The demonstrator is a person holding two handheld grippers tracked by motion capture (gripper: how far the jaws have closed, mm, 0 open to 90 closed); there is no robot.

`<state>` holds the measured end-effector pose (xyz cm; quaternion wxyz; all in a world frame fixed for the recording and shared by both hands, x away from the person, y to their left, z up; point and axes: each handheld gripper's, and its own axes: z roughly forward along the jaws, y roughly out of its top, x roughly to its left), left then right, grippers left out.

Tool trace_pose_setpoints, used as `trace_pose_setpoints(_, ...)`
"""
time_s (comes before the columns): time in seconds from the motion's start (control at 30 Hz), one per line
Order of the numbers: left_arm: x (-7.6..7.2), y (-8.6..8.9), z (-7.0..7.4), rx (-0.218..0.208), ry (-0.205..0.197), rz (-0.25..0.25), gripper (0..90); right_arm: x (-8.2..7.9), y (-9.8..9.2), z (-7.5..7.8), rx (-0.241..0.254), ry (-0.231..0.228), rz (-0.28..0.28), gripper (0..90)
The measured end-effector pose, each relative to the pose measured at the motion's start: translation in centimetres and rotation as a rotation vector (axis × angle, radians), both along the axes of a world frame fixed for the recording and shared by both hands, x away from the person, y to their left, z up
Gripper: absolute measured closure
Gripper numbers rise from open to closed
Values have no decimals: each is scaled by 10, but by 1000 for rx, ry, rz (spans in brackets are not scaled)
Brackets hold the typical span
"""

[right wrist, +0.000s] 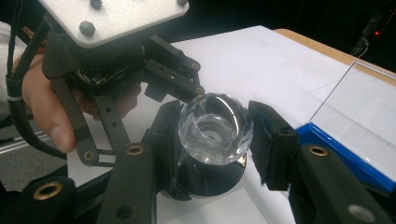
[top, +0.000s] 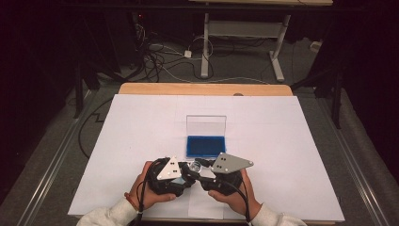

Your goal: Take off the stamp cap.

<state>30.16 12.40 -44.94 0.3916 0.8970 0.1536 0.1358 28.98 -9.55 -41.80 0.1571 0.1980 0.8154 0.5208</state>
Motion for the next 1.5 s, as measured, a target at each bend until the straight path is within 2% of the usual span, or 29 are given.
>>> trace_pose_setpoints(0.13, -1, 2, 0, -26, 9, -8, 367, -2, 0, 1, 8, -6, -4, 569)
trace_pose_setpoints(0.17, -4, 0, -1, -1, -35, -3, 367, -2, 0, 2, 8, 0, -4, 569)
trace_pose_setpoints(0.2, -4, 0, -1, -1, -35, -3, 368, 0, -1, 2, 7, 16, 3, 568)
trace_pose_setpoints(0.23, -6, -1, -1, 22, -68, -2, 370, 3, -3, 2, 24, 46, 9, 568)
trace_pose_setpoints(0.27, -7, -1, -1, 21, -72, 0, 371, 7, -5, 1, 46, 79, 13, 568)
trace_pose_setpoints(0.3, -8, -1, -1, 31, -80, 3, 371, 7, -5, 1, 46, 79, 13, 568)
trace_pose_setpoints(0.33, -11, -4, -1, 61, -111, 8, 371, 11, -8, 1, 66, 122, 19, 568)
trace_pose_setpoints(0.37, -12, -5, -1, 79, -125, 12, 371, 11, -8, 0, 61, 118, 22, 568)
trace_pose_setpoints(0.47, -12, -7, -1, 84, -125, 13, 372, 11, -7, 2, 47, 109, 22, 568)
trace_pose_setpoints(0.63, -8, -6, -2, 56, -74, -10, 373, 11, -7, 1, 52, 113, 26, 568)
trace_pose_setpoints(0.7, -7, -6, -2, 47, -58, -15, 373, 15, -9, 1, 68, 148, 32, 569)
trace_pose_setpoints(0.77, -9, -6, -1, 51, -71, -8, 372, 18, -11, 2, 85, 180, 34, 568)
trace_pose_setpoints(0.8, -8, -5, 0, 39, -61, -9, 372, 18, -11, 2, 85, 180, 34, 568)
trace_pose_setpoints(0.87, -9, -7, 0, 61, -74, -7, 372, 20, -13, 2, 84, 199, 34, 568)
trace_pose_setpoints(0.9, -9, -8, -1, 67, -81, -6, 372, 20, -13, 2, 84, 199, 34, 568)
trace_pose_setpoints(0.93, -8, -7, -1, 58, -69, -5, 373, 21, -13, 1, 83, 195, 32, 569)
trace_pose_setpoints(0.97, -6, -5, -1, 25, -34, -8, 373, 20, -12, 1, 82, 176, 33, 569)
trace_pose_setpoints(1.0, -3, -4, -2, 4, 1, -19, 374, 18, -11, 2, 74, 155, 34, 569)
trace_pose_setpoints(1.03, -1, -4, -2, -4, 19, -24, 374, 18, -11, 2, 74, 155, 34, 569)
trace_pose_setpoints(1.1, 1, -4, -3, -4, 30, -28, 373, 14, -8, 3, 35, 101, 35, 569)
trace_pose_setpoints(1.13, 1, -4, -4, -5, 32, -24, 373, 12, -7, 3, 26, 92, 31, 570)
trace_pose_setpoints(1.23, 2, -3, -4, -19, 48, -18, 373, 13, -8, 0, 43, 108, 23, 570)
trace_pose_setpoints(1.27, 2, -3, -4, -21, 48, -18, 373, 12, -8, 0, 42, 95, 27, 569)
trace_pose_setpoints(1.3, 4, -1, -4, -22, 68, 16, 375, 10, -8, 1, 48, 81, 29, 569)
trace_pose_setpoints(1.33, 10, 6, -6, -66, 109, 57, 375, 7, -8, 3, 46, 59, 29, 569)
trace_pose_setpoints(1.37, 15, 15, -7, -106, 127, 97, 374, 5, -9, 6, 64, 64, 64, 569)
trace_pose_setpoints(1.4, 13, 19, -4, -103, 99, 81, 374, 5, -9, 6, 64, 64, 64, 569)
trace_pose_setpoints(1.43, 8, 17, 0, -73, 44, 57, 373, -1, -8, 11, 54, 34, 42, 569)
trace_pose_setpoints(1.5, 3, 12, 2, -61, 21, 53, 373, 0, -12, 15, 69, 4, 21, 569)
